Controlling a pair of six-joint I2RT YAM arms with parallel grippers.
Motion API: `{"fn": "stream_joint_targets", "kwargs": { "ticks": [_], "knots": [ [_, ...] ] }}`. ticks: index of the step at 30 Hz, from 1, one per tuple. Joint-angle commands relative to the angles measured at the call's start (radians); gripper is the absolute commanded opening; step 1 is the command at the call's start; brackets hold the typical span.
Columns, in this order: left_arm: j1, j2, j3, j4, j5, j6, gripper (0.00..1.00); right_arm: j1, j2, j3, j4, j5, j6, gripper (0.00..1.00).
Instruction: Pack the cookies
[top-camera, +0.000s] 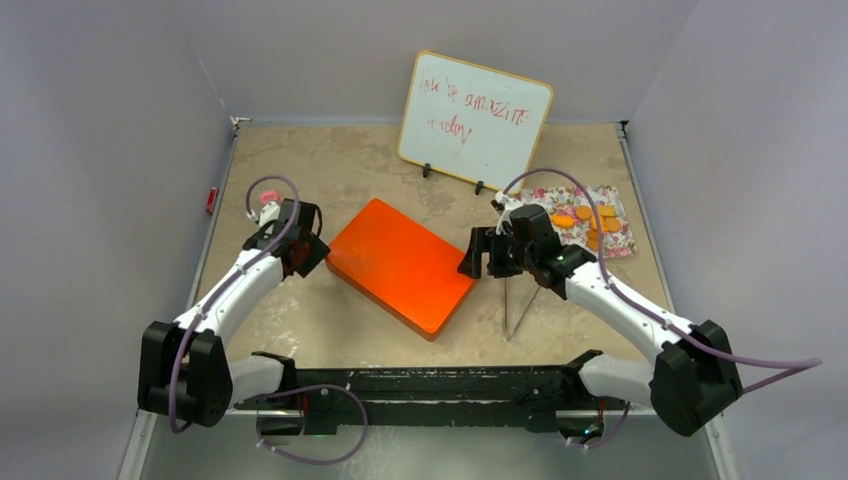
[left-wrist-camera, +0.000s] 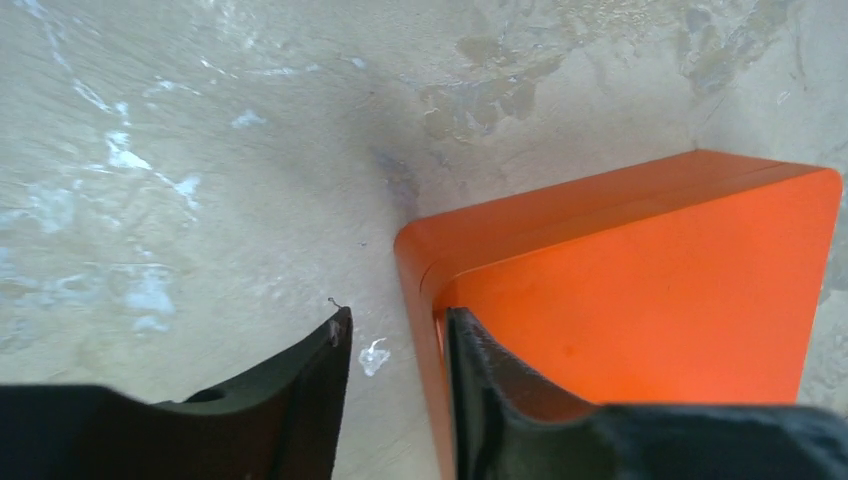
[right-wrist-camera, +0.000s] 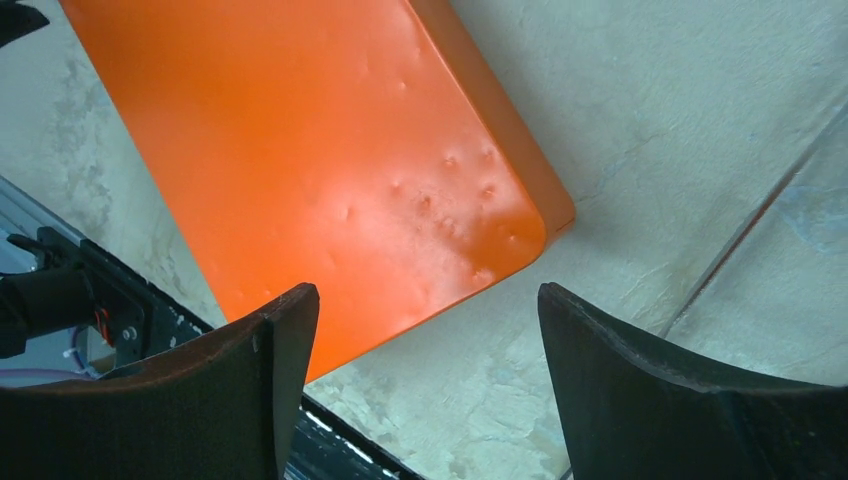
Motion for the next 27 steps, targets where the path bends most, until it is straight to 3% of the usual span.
{"fn": "stream_joint_targets", "kwargs": {
  "ticks": [1,11,23,27],
  "knots": [
    [0.004,-0.074,0.08,-0.081,-0.049,0.136,0.41,0.004,-0.079,0.047,-0.028,0.068,-0.035,0.84],
    [0.005,-0.224,0.138,0.021,0.01,0.405,0.65,0.003,-0.234,0.053,-0.111,0.362,-0.097,0.96],
    [0.005,-0.43,0.23,0.102,0.001,0.611,0.75,0.003,-0.532,0.108,-0.207,0.773,-0.223,0.99],
    [0.005,-0.503,0.293,0.11,-0.072,0.646,0.75,0.002,-0.62,0.157,-0.221,0.881,-0.3,0.99]
  ]
}}
